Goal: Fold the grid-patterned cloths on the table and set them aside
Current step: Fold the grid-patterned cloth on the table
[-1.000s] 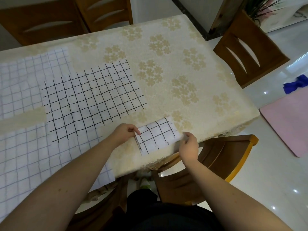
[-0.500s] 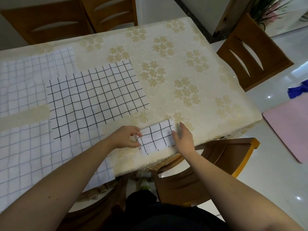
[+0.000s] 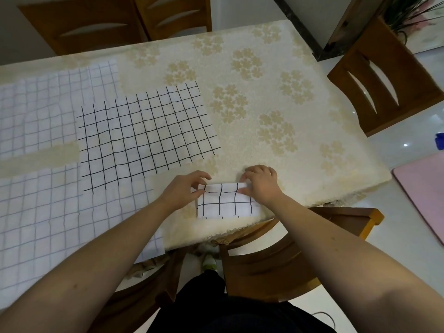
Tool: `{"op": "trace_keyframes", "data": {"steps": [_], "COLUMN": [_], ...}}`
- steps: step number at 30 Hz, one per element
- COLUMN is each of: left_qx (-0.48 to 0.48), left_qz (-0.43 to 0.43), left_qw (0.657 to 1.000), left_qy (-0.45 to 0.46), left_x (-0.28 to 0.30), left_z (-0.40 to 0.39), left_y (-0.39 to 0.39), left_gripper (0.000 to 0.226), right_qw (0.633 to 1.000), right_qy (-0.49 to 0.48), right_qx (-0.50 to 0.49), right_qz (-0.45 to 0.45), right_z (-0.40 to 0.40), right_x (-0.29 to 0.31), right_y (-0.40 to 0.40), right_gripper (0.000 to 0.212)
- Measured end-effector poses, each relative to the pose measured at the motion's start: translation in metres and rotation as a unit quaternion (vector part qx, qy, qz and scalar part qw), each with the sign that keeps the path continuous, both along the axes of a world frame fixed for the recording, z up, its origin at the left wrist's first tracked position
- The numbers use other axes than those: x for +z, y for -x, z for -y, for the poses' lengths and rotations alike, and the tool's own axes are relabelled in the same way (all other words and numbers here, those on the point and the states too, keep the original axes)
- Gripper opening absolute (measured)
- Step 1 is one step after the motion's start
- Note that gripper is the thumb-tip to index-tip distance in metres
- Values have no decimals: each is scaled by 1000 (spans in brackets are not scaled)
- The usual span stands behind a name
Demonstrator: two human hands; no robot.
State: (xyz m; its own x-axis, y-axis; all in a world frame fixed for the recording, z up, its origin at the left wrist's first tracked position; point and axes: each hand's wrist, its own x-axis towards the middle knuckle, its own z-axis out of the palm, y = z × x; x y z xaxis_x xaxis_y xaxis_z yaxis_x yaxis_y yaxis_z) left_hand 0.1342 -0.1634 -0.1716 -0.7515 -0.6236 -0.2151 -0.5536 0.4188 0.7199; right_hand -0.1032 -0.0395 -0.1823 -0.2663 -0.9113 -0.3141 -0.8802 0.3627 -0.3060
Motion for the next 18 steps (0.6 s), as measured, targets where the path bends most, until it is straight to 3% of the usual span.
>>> {"op": "trace_keyframes", "data": {"steps": [3,8,18], "left_qx": [27,99,154], "left_qz": [-11,-9,54], "left_qw": [999,991,982], "left_qy": [-13,-87,-100], "left_x": [-2,-15,-30], "left_z": [-1,0,-2], "left_y": [-1,-4,12], "left_gripper": [33,34,13], "right_qw": [999,978,945], "right_qy": [-42,-43,-45], "right_qx": [-26,-102,-171], "right_qz": [8,178,274], "right_z": [2,-10,-27], "right_x": [2,0,-3], "right_y": [1,9,20], "right_gripper": [30,31,36]}}
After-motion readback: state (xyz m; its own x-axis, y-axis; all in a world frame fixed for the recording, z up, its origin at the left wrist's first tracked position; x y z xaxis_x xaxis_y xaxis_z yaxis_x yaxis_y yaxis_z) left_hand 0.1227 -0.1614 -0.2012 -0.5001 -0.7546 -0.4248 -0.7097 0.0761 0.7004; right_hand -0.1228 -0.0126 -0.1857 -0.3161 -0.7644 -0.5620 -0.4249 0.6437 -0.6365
